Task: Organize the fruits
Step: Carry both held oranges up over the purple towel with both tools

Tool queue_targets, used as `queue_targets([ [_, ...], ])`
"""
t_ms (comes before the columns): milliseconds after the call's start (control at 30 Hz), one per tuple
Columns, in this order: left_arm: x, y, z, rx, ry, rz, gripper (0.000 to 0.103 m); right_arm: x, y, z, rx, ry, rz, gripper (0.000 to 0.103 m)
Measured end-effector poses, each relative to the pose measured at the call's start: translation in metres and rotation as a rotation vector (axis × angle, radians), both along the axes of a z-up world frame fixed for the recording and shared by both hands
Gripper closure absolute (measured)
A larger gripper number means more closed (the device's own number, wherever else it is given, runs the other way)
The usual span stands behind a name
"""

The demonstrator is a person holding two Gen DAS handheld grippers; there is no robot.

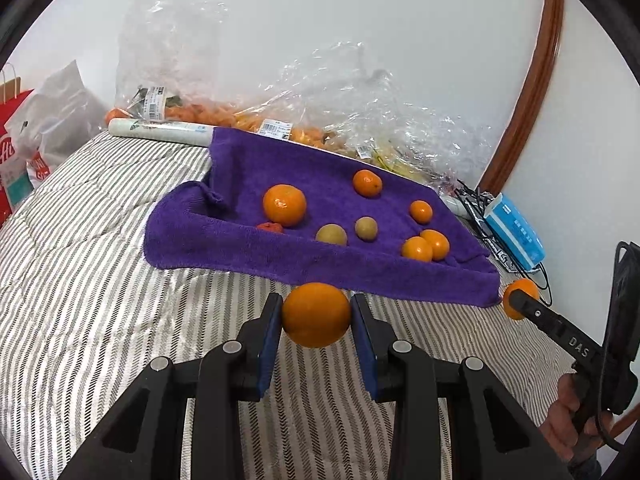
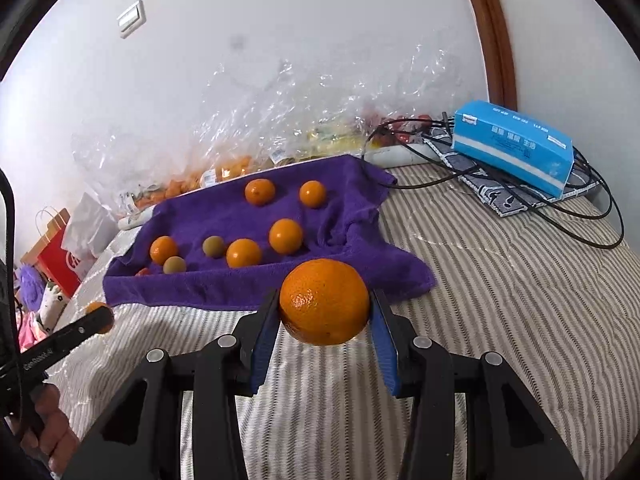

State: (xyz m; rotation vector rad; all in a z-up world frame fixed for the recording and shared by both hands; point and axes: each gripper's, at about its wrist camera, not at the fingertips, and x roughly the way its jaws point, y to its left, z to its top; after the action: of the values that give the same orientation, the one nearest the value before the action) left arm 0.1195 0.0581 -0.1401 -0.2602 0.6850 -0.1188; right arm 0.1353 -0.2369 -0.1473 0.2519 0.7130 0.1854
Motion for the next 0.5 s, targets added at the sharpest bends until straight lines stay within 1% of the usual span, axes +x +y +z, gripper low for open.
queue_targets([
  [67, -0.001, 0.004, 0.000, -0.007, -0.002, 0.012, 0.070, -0.001, 0.004, 0.002, 0.015, -0.001, 0.016, 0.059],
  [200, -0.001, 0.010, 0.000, -0.033, -0.004, 0.020, 0.070, -0.003, 0.014, 0.007, -0.004, -0.015, 0.037, 0.059],
  [500, -0.002, 0.009, 0.001, -0.009, -0.007, 0.026, 0.070, -0.008, 0.021, 0.042, 0.028, -0.070, 0.065, 0.059],
])
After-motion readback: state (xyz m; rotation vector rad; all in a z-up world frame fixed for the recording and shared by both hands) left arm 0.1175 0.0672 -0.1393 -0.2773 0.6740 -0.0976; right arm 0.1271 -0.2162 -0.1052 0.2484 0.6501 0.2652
